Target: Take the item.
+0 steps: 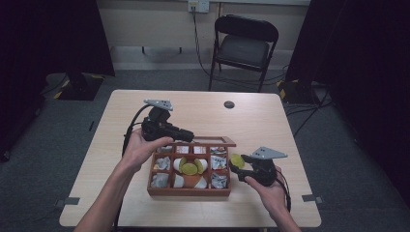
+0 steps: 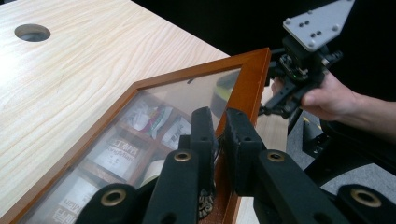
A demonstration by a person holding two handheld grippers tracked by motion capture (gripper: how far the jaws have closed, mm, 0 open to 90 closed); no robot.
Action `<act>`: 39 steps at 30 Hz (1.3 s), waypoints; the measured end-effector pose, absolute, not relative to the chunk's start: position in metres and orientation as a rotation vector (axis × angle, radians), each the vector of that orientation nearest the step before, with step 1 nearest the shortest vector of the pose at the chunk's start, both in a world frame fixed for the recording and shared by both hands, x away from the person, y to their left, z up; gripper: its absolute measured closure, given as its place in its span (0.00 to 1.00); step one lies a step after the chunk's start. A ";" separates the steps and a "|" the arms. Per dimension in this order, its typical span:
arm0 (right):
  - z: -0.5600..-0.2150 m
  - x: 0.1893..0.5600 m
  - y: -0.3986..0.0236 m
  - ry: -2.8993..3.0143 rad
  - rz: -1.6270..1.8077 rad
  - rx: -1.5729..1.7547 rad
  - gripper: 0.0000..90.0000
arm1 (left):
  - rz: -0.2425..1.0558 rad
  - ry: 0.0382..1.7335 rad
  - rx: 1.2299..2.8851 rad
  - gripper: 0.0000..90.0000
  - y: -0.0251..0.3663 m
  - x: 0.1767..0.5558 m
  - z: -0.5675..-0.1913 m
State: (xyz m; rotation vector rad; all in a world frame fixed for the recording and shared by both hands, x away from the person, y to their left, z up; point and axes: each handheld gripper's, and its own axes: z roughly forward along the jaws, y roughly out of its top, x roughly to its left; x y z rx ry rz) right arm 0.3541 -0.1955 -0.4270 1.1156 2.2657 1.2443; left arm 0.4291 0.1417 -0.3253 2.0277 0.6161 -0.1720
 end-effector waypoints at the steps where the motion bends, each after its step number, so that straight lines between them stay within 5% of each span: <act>1: -0.428 0.356 -0.198 2.260 1.239 1.126 0.45 | -0.170 0.616 2.028 0.92 0.142 0.429 -0.325; 39: -0.468 0.425 -0.226 2.273 1.015 1.274 0.45 | -0.175 0.609 2.032 0.92 0.142 0.429 -0.325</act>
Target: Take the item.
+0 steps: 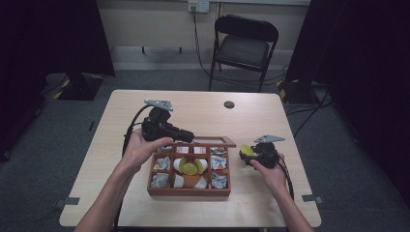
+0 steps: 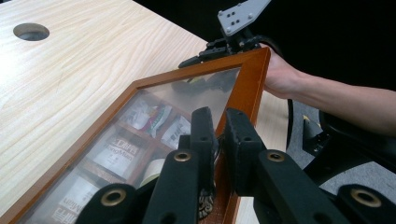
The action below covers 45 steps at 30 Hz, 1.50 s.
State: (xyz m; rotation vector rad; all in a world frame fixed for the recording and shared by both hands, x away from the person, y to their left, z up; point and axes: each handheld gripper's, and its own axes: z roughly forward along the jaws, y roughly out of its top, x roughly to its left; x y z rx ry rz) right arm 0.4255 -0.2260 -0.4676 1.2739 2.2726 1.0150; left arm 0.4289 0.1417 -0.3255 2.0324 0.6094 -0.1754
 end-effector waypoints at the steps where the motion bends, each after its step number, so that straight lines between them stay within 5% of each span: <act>1: -0.469 0.427 -0.226 2.275 1.011 1.273 0.45 | -0.173 0.609 2.033 0.92 0.142 0.429 -0.325; 20: -0.485 0.434 -0.221 2.277 0.956 1.272 0.44 | -0.170 0.607 2.035 0.92 0.141 0.429 -0.325; 32: -0.483 0.433 -0.223 2.261 1.001 1.299 0.21 | -0.181 0.604 2.031 0.92 0.142 0.429 -0.326; 45: -0.469 0.418 -0.233 2.256 1.040 1.310 0.19 | -0.182 0.605 2.033 0.92 0.142 0.429 -0.326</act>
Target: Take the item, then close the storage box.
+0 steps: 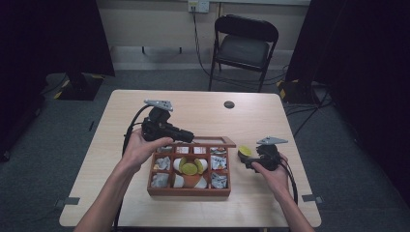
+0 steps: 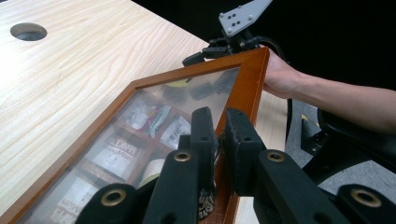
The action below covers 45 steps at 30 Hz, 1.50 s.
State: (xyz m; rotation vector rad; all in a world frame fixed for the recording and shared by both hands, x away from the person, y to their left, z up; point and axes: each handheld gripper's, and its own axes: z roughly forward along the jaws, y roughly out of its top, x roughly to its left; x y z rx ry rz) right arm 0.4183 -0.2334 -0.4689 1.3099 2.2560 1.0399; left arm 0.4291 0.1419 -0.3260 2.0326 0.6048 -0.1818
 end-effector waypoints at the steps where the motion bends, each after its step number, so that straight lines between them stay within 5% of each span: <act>1: -0.468 0.417 -0.234 2.256 1.042 1.303 0.19 | -0.181 0.604 2.035 0.92 0.142 0.429 -0.326; 19: -0.483 0.367 -0.259 2.324 0.964 1.282 0.21 | -0.183 0.605 2.047 0.92 0.141 0.427 -0.327; 45: -0.496 0.361 -0.263 2.311 0.929 1.286 0.20 | -0.177 0.593 2.098 0.92 0.137 0.421 -0.328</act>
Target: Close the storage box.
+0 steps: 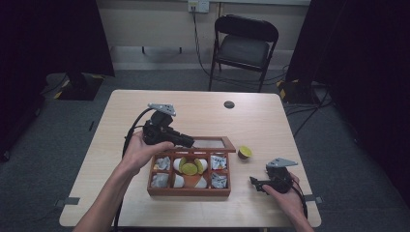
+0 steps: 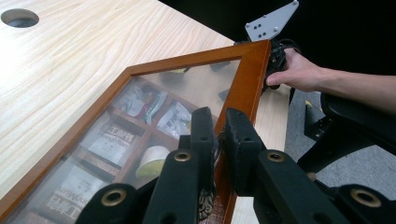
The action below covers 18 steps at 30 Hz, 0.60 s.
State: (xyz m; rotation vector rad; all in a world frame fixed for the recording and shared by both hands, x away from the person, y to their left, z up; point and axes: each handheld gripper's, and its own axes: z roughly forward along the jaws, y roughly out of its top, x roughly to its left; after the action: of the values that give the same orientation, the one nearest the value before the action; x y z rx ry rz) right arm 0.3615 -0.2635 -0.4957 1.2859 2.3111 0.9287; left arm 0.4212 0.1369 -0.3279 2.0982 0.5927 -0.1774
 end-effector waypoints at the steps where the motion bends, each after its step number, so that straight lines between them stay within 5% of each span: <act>1: -0.496 0.361 -0.263 2.311 0.924 1.279 0.20 | -0.177 0.590 2.100 0.92 0.137 0.421 -0.328; 18: -0.497 0.361 -0.262 2.300 0.921 1.266 0.20 | -0.187 0.542 2.153 0.92 0.133 0.413 -0.336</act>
State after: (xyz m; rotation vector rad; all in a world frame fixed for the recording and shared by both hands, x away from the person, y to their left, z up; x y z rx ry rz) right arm 0.3612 -0.2621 -0.4971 1.2662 2.3000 0.9210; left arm 0.4129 0.1328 -0.3358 2.1525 0.5423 -0.1865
